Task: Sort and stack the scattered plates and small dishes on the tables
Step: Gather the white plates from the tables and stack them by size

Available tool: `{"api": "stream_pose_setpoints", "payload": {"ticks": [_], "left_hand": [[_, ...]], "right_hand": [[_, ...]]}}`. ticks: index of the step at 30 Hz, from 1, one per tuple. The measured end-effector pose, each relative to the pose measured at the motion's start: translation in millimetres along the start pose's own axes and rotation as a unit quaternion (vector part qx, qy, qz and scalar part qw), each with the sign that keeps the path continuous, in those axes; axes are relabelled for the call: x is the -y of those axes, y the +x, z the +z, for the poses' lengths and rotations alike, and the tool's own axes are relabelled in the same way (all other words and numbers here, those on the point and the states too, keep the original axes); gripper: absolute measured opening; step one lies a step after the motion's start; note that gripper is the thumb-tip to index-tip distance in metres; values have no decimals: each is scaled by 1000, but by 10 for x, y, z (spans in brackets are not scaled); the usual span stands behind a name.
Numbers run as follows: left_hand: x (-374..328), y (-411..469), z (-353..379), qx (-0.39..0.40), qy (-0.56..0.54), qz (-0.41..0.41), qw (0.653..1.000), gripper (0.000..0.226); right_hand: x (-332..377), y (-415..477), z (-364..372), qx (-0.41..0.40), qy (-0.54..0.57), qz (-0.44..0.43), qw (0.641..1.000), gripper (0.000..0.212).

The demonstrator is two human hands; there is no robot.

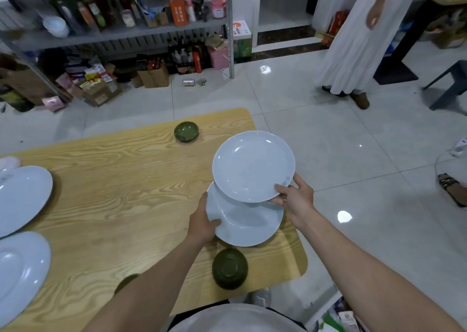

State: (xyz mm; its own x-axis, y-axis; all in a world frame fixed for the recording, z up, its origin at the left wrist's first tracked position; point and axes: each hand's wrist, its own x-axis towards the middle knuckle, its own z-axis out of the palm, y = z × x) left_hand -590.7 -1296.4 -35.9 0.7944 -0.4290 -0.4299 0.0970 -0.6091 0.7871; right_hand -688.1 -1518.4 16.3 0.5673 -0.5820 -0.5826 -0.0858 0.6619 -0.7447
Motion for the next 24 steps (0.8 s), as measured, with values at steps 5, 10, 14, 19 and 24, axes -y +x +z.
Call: {"api": "stream_pose_setpoints", "payload": {"ticks": [5, 10, 14, 19, 24], "left_hand": [[-6, 16, -29, -13, -113, -32, 993, 74], [-60, 39, -54, -97, -160, -68, 980, 78], [-155, -67, -122, -127, -254, -82, 955, 86], [-185, -355, -290, -176, -369, -79, 909, 88], [-43, -705, -506, -229, -447, -61, 862, 90]], "right_hand": [[35, -11, 59, 19, -9, -2, 1000, 77], [126, -44, 132, 36, -5, -10, 999, 79], [183, -120, 249, 58, 3, -24, 998, 78], [236, -299, 468, 99, 18, -35, 994, 75], [171, -592, 775, 169, 18, -39, 985, 72]]}}
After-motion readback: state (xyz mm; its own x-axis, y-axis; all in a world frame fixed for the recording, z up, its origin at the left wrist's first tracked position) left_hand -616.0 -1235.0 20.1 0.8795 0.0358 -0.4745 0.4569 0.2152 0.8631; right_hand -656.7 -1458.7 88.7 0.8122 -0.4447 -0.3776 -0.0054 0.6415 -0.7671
